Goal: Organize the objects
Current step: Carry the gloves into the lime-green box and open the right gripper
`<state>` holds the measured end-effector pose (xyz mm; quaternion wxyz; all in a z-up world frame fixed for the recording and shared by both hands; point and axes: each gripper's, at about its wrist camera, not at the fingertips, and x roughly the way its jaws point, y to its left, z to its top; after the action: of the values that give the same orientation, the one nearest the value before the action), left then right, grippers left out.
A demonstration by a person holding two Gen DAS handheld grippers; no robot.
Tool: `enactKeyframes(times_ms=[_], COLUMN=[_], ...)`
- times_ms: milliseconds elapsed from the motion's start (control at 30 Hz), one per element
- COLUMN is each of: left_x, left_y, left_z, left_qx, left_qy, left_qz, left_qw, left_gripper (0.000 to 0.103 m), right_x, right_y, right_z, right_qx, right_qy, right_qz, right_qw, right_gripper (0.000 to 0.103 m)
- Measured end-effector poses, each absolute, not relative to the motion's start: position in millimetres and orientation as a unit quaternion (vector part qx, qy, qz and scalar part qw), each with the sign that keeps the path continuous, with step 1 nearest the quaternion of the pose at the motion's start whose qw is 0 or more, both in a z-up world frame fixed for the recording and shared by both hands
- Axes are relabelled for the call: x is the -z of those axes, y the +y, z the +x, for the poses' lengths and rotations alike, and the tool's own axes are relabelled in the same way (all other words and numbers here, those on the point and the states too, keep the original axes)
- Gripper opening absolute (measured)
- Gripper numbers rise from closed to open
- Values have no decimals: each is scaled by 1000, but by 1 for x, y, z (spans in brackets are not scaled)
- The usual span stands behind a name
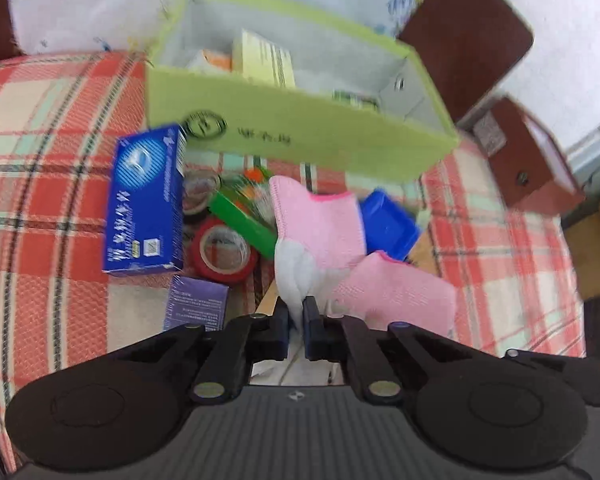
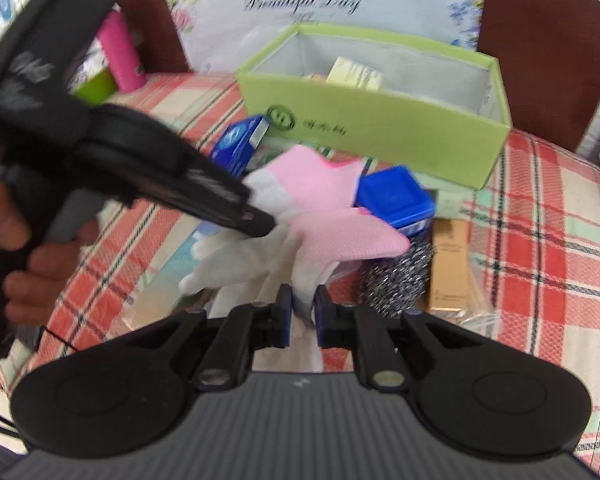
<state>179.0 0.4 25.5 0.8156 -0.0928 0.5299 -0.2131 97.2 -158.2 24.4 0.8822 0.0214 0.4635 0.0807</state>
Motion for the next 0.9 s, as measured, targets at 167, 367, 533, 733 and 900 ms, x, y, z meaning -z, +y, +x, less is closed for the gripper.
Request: enactKeyframes(times_ms=[167,367,533,733,900], left_x=[-68,-120,-152,-171,-171], left_y=[13,7,0,-9,-21], left_z=[174,175,193,221,252], left_qx=[207,210,219,212,207], left_qy=[485,427,391,368,365], left_qz=[-123,-129,-122,-121,-114], left_qw=[841,870,885,897,901], left_gripper=[6,6,6,6,6], right_x=[-59,-106,-136,-153,-148], right_y=[-168,-176,-190,-201,-207], right_z=[91,98,121,163,203], right_qx=[-79,-87,-87,-67,-52], right_qy=[412,349,313,287,285], right_qz=[37,24,27,39,41], right_qw=[907,933,946,955,956], right_gripper=[11,11,11,11,11])
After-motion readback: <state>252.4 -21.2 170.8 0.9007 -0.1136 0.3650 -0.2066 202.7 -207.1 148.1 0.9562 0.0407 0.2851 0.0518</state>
